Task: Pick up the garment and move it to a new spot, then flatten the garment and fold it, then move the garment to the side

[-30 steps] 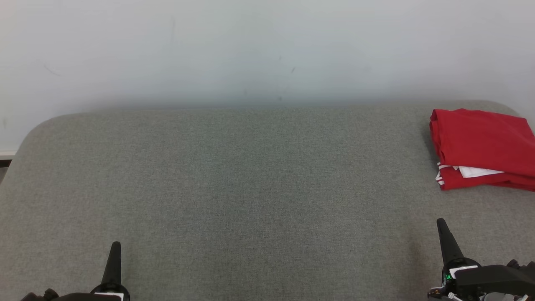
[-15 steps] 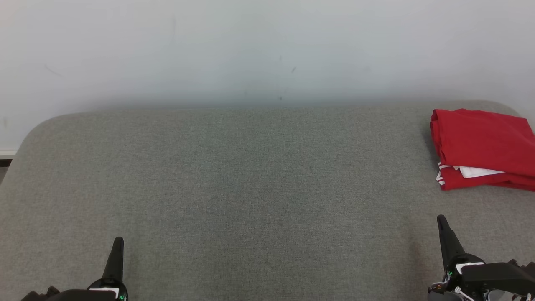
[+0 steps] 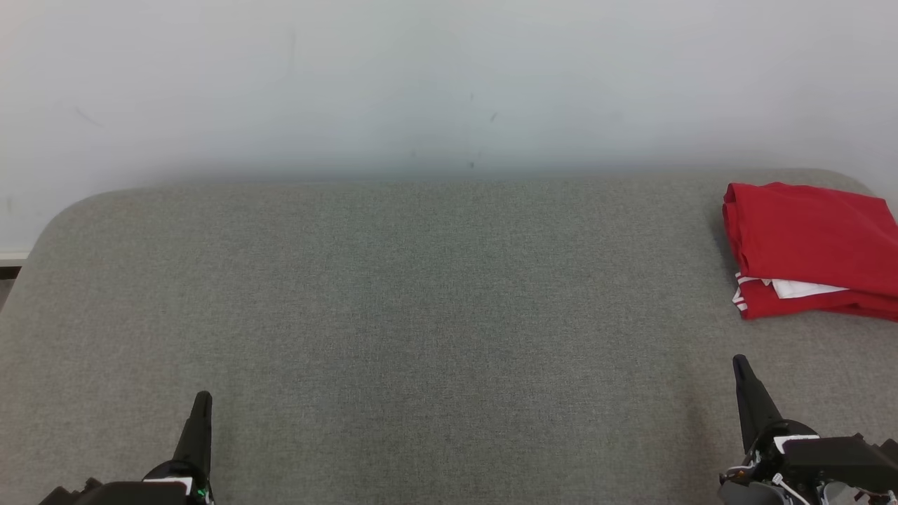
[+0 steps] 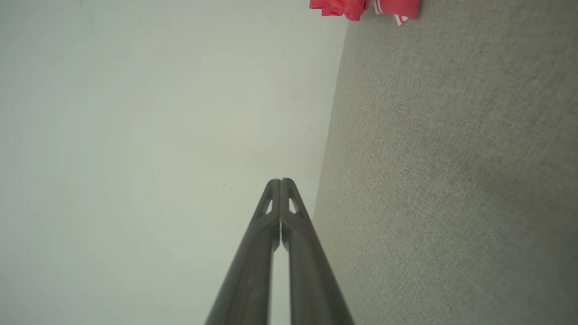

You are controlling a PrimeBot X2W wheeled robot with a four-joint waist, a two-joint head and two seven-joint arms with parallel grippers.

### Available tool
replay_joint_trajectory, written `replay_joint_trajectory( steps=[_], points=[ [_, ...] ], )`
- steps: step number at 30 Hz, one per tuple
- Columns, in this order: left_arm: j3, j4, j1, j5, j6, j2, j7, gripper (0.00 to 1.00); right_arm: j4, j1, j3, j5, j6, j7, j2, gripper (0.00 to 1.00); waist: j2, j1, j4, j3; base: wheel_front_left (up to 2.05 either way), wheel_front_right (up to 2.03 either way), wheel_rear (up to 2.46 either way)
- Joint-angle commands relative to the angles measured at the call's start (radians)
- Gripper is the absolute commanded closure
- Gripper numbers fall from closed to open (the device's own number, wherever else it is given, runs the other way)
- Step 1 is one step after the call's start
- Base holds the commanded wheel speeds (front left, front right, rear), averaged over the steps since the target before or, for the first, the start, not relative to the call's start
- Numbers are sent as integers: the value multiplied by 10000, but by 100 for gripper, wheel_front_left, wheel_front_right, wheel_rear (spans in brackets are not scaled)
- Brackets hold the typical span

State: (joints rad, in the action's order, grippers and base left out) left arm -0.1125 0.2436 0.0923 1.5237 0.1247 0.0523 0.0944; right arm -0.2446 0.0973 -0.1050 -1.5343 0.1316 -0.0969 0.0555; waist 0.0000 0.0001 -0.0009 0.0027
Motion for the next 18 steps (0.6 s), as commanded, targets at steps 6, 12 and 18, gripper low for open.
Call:
replay_joint_trajectory(
  steps=[6, 12, 18],
  points=[
    [-31, 17, 176, 565, 71, -20, 137, 100, 5, 114, -81, -493, -16, -125, -44, 100, 0, -1, 5, 2, 0, 0, 0],
    [-33, 34, 226, 946, 75, -31, 234, 100, -5, 152, -129, -830, -17, -212, -73, 100, 0, -1, 9, 4, 0, 0, 0],
    [-31, 30, 221, 915, 75, -30, 221, 100, -2, 142, -123, -781, -17, -209, -69, 100, 0, -1, 9, 4, 0, 0, 0]
  ],
)
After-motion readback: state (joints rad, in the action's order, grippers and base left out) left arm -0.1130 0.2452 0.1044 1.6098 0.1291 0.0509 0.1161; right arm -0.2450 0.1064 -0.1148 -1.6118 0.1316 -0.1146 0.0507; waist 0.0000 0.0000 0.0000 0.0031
